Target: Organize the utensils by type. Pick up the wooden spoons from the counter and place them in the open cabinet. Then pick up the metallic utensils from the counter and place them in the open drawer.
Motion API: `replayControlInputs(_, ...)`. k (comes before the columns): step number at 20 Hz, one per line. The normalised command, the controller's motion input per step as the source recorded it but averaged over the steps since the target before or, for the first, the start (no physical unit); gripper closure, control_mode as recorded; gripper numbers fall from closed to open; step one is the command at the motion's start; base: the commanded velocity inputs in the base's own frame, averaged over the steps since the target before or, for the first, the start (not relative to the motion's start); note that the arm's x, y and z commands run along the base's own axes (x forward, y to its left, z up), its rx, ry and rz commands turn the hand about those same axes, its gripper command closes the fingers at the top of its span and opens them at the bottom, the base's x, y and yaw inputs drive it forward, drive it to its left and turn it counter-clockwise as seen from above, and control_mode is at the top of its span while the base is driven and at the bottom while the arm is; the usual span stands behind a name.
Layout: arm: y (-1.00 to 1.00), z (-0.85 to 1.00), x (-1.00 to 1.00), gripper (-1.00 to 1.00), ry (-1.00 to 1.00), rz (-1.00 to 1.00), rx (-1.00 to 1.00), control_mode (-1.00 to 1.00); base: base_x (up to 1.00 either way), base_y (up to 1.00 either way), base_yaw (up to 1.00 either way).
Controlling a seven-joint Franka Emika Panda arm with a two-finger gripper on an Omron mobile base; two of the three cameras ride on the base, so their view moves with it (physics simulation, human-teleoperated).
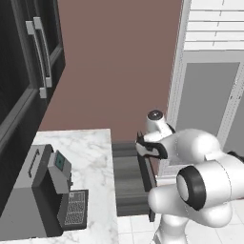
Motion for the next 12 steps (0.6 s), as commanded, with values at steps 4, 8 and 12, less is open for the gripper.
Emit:
replayControlInputs(4, 0.06, -0.28, 0.33, 1.00, 0.00, 0.00, 0.07, -1.00, 0.00, 0.00, 0.00)
replayControlInputs(8, 0.03, -0.27, 0.17, 1.00, 0.01, 0.00, 0.12, -1.00, 0.00, 0.00, 0.00)
replayControlInputs(12, 0.08, -0.30, 0.17, 1.00, 0.11, -0.07, 0.12, -1.00, 0.00, 0.00, 0.00)
